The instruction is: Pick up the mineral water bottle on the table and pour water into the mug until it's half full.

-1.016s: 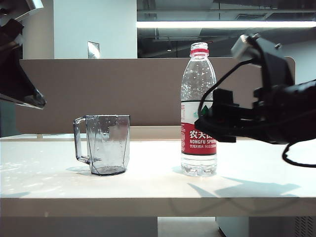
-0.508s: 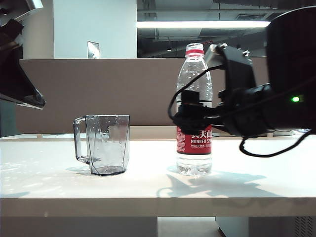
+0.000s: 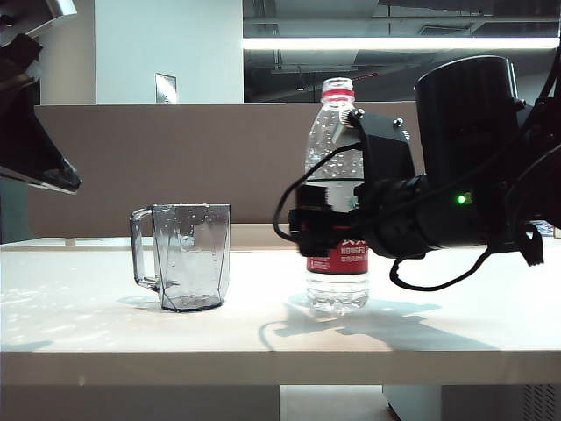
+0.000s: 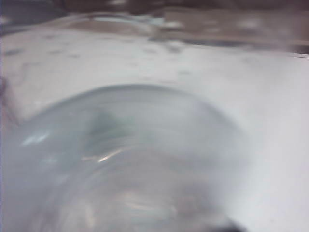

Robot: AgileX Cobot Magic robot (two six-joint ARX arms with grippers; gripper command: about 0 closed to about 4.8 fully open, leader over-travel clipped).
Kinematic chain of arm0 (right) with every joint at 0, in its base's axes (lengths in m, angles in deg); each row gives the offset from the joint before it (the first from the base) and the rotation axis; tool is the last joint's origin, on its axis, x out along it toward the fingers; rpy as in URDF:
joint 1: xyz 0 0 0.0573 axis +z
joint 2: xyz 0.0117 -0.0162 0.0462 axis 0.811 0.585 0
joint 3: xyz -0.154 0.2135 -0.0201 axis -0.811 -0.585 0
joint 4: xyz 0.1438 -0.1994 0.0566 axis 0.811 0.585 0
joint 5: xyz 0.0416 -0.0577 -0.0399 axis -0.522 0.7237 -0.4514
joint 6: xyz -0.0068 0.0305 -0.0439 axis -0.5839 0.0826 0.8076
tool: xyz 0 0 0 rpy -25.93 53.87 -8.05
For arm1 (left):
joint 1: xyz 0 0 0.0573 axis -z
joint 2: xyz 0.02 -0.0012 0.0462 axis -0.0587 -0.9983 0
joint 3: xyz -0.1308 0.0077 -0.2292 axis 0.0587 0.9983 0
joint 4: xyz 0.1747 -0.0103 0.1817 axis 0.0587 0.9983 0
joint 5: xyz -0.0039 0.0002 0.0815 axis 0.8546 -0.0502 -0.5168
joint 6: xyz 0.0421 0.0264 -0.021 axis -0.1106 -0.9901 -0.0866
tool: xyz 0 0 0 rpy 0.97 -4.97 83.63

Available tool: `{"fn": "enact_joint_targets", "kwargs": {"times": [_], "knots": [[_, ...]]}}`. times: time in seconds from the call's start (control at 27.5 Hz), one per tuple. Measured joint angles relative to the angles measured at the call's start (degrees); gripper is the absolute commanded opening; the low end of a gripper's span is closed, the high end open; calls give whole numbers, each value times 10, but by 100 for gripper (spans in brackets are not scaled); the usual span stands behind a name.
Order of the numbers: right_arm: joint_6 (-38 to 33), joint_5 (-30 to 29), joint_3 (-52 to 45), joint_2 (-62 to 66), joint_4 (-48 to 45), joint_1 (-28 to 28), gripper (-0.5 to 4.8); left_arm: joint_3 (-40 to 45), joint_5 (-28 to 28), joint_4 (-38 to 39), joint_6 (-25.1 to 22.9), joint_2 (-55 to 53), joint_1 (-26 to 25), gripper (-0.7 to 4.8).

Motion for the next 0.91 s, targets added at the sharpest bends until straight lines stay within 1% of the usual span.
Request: {"fn": "enact_joint_targets", "kwargs": {"times": [0.07, 0.11, 0.18, 0.29, 0.4, 0.51, 0.58, 0.65, 0.83, 0.91], "knots": [[2, 1, 0, 0, 0, -2, 327, 0, 0, 0, 0, 0, 0, -1], [2, 1, 0, 0, 0, -6, 284, 0, 0, 0, 0, 0, 0, -1], [3, 0, 0, 0, 0, -8, 229, 0, 0, 0, 0, 0, 0, -2], [4, -3, 0, -9, 16, -13, 229, 0, 0, 0, 0, 0, 0, -1], [26, -3, 0, -23, 43, -14, 229, 0, 0, 0, 0, 0, 0, -1], [75, -3, 0, -51, 91, -14, 229, 0, 0, 0, 0, 0, 0, -1], [120, -2, -1, -84, 145, -14, 229, 0, 0, 0, 0, 0, 0, -1], [182, 10, 3, -118, 213, -15, 229, 0, 0, 0, 0, 0, 0, -1], [283, 45, 60, -151, 350, -16, 230, 0, 0, 0, 0, 0, 0, -1], [310, 55, 84, -151, 382, -16, 230, 0, 0, 0, 0, 0, 0, -1]]}}
